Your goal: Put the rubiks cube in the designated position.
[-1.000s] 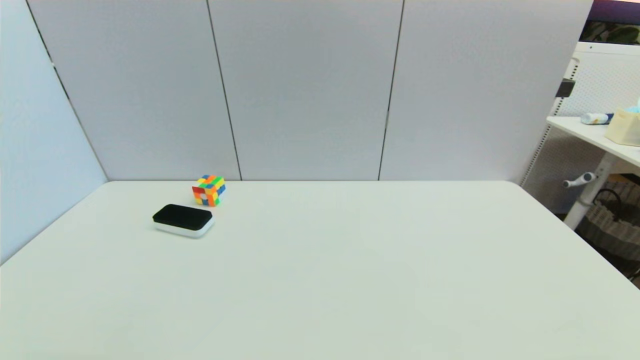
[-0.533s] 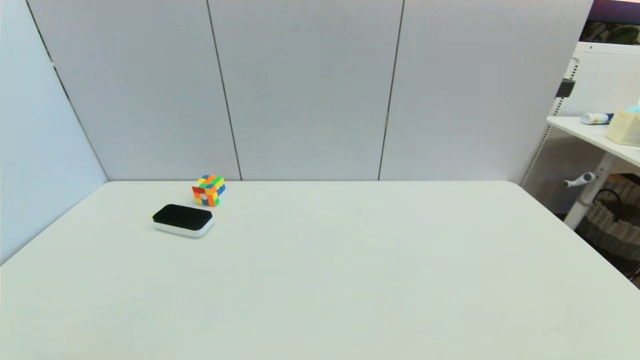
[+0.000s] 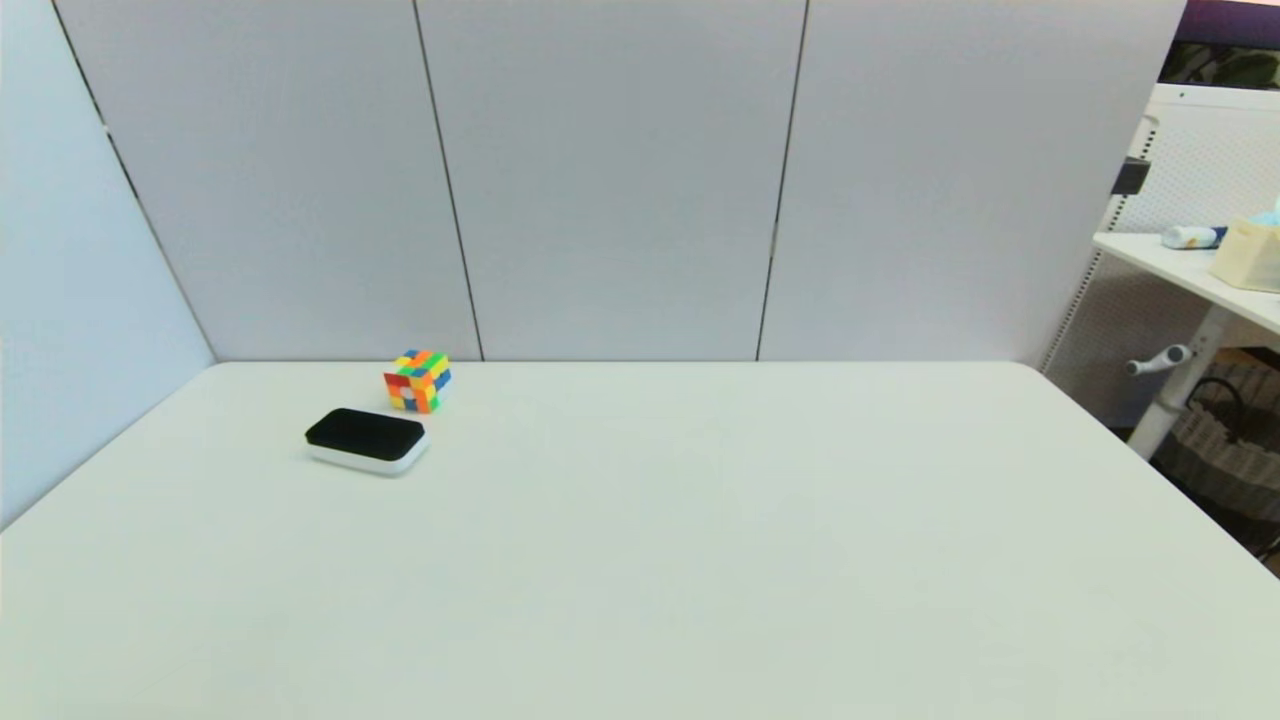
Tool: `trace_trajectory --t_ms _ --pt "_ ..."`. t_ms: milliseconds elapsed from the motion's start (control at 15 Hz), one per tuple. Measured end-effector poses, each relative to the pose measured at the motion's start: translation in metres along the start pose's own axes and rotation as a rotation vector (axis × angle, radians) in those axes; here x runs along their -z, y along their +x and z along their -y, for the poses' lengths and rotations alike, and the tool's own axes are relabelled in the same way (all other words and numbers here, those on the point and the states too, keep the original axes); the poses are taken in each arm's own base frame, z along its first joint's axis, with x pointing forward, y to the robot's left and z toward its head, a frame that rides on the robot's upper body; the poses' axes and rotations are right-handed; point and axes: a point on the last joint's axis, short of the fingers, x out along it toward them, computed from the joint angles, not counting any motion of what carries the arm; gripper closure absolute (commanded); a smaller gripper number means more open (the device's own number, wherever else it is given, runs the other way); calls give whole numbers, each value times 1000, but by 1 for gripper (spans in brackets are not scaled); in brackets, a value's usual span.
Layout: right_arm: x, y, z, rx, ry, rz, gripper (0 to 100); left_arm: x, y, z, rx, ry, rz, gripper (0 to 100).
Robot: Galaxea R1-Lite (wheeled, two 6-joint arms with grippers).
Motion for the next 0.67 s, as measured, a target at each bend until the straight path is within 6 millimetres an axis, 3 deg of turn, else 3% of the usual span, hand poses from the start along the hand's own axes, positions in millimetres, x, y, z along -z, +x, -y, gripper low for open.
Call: trace_trajectory --t_ms 667 --pt "0 0 0 2 7 0 0 0 0 0 0 0 0 0"
